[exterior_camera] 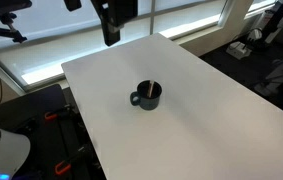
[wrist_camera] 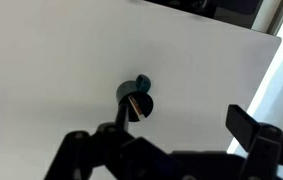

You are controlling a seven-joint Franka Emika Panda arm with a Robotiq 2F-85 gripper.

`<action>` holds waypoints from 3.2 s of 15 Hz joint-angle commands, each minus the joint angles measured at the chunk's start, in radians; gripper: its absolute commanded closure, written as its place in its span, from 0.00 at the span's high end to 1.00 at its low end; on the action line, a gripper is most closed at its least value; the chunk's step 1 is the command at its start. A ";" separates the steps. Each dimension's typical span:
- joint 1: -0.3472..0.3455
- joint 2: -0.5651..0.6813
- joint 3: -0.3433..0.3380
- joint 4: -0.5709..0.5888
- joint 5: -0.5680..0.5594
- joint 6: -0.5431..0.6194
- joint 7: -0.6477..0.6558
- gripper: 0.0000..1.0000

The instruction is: Remove the marker from the mug.

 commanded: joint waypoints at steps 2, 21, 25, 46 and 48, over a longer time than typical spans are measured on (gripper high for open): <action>-0.027 0.008 0.021 0.002 0.016 -0.002 -0.015 1.00; 0.000 0.247 0.238 -0.364 -0.141 0.953 0.098 1.00; 0.004 0.220 0.222 -0.354 -0.126 0.901 0.070 1.00; 0.259 0.673 0.029 -0.082 0.299 1.005 -0.192 1.00; 0.253 0.742 0.037 -0.033 0.298 0.959 -0.191 1.00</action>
